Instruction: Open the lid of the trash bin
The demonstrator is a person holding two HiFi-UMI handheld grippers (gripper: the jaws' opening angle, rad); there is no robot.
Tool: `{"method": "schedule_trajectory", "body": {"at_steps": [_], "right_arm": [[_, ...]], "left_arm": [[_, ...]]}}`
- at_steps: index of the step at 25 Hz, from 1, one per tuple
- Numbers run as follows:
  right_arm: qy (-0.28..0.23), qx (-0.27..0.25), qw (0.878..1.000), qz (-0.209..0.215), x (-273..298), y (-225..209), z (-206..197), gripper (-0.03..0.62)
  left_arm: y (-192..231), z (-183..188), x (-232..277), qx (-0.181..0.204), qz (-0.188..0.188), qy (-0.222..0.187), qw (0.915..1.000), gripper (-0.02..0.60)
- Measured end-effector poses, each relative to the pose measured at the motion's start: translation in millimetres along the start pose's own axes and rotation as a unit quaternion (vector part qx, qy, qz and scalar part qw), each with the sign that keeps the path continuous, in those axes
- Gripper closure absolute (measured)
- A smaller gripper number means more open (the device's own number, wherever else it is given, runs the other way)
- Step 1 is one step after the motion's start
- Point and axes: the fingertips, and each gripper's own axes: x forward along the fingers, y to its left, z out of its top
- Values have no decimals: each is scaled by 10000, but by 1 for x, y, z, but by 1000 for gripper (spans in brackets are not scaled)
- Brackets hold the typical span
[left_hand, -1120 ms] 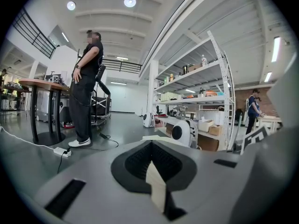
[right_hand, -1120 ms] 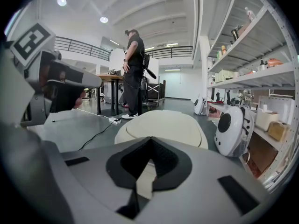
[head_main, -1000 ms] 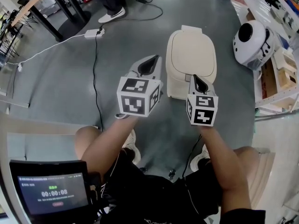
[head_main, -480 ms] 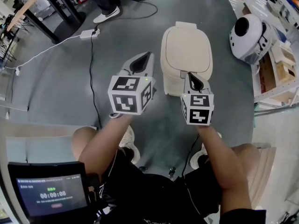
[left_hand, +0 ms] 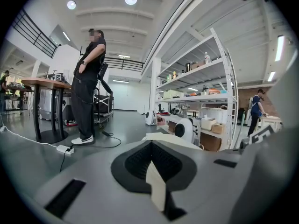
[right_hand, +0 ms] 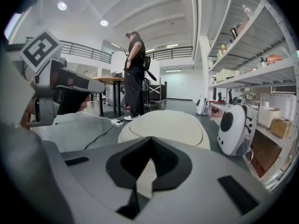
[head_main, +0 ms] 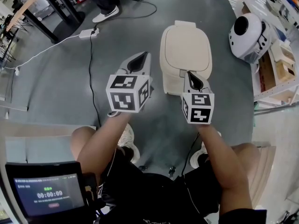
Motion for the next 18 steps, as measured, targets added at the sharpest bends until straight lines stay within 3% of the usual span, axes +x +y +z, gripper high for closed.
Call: {"method": "schedule_trajectory", "body": {"at_steps": [18], "right_arm": [[-45,-32,10000,-42,0,2,0,589]], "left_arm": [[-1,5,-1,-15,-34,-54,10000,583]]}}
